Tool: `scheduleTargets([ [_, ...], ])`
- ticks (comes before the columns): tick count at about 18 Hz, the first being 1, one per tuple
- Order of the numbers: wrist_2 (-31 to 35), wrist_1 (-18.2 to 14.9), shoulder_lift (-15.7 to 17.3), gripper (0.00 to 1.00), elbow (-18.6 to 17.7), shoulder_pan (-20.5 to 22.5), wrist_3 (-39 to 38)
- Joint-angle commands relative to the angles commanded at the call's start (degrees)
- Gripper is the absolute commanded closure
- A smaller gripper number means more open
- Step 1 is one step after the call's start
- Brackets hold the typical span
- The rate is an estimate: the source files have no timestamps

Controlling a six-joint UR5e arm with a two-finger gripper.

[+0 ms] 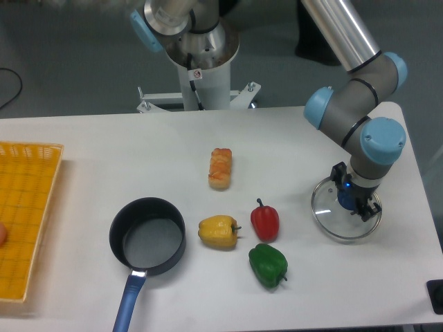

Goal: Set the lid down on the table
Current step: 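Lower the glass lid flat onto the table surface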

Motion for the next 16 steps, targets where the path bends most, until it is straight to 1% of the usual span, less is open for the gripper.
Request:
scheduleTargets([
  [16, 0.0, 0.88, -1.06, 0.44, 0.18, 0.0, 0.09],
])
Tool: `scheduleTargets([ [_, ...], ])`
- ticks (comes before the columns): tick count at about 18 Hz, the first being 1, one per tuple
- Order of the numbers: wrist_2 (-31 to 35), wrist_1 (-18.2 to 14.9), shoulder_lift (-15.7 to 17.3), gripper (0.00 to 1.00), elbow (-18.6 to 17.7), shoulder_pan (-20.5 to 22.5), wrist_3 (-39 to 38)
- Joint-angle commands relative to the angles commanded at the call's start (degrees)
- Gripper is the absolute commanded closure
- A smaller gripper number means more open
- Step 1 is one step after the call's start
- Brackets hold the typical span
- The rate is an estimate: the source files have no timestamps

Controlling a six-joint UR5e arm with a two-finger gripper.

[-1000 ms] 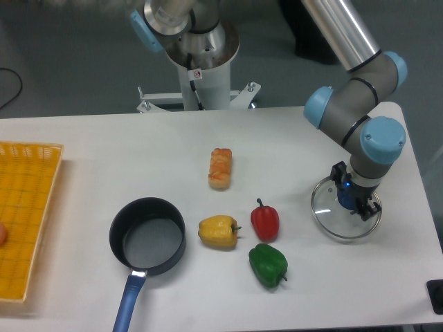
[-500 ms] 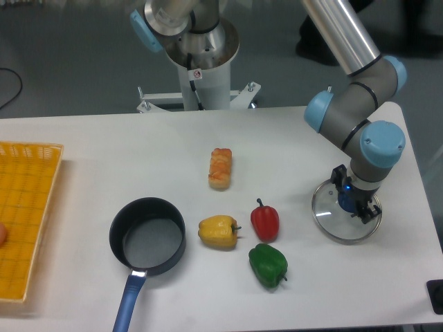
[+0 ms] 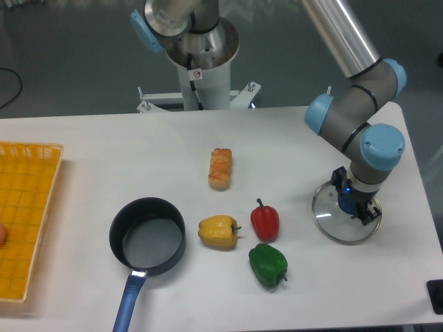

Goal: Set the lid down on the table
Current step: 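Lower the glass lid flat onto the table surface, then open the gripper and lift it up away from the lid knob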

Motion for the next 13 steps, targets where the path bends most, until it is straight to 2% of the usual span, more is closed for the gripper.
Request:
scheduleTargets([
  [4, 0.0, 0.0, 0.0, 0.33, 0.0, 0.0, -0.09],
  [10, 0.0, 0.0, 0.0, 0.3, 0.0, 0.0, 0.0],
  [12, 0.0, 0.0, 0.09, 0.27, 0.0, 0.0, 0.0],
  [13, 0.0, 0.0, 0.26, 0.23, 0.0, 0.0, 0.0],
])
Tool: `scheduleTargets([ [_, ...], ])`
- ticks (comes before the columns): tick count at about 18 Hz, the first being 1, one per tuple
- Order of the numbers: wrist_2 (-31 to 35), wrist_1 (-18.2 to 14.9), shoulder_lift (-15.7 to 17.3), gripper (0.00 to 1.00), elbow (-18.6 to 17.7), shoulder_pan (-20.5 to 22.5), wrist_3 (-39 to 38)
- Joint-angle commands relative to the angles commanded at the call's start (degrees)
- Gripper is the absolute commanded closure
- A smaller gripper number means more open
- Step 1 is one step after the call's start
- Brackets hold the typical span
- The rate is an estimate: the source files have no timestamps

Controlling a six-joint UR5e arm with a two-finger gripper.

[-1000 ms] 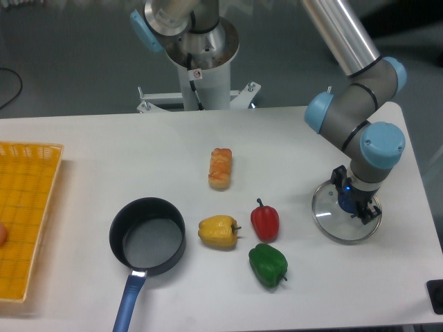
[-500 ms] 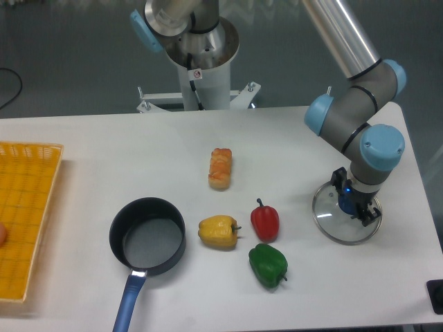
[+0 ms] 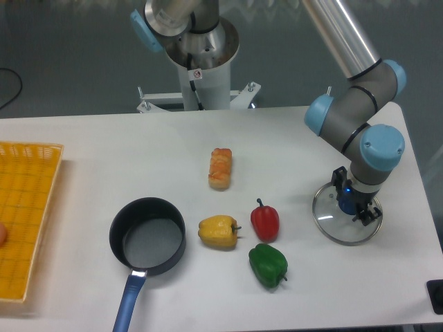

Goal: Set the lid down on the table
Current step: 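Open the gripper and lift it up away from the lid knob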

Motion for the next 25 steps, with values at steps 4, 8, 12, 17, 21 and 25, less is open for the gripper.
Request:
scheduleTargets([
  [4, 0.09, -0.17, 1.4, 0.05, -0.35, 0.0, 0.09],
  [8, 0.35, -0.79, 4.91, 0.0, -1.05, 0.0, -0.35],
  [12, 0.27, -1.23, 10.8, 0.0, -5.44, 0.96, -0.79],
  [17, 0.35, -8.34, 15.47, 0.0, -5.36, 0.53, -4.56],
  [21, 0.53, -8.79, 16.35, 0.0, -5.27, 0.35, -7.99],
  [25, 0.09, -8.7, 16.26, 0.0, -4.83, 0.35, -10.81],
])
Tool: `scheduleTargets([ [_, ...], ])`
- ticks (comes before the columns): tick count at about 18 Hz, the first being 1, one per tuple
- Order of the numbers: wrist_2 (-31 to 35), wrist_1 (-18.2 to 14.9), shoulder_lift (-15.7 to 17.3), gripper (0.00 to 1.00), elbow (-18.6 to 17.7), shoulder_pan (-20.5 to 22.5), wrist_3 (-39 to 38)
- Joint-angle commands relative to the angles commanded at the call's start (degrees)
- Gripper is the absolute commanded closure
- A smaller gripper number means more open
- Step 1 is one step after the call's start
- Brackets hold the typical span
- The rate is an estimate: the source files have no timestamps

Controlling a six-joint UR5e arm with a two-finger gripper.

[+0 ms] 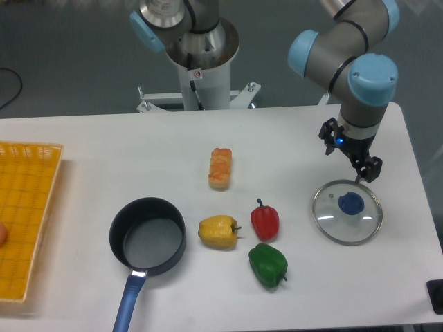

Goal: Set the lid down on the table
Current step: 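Open the gripper and lift it up away from the lid knob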

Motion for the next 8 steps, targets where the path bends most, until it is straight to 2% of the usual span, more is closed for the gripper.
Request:
scheduleTargets([
  [8, -0.09, 0.26, -0.35, 0.0, 0.0, -0.35, -2.03],
])
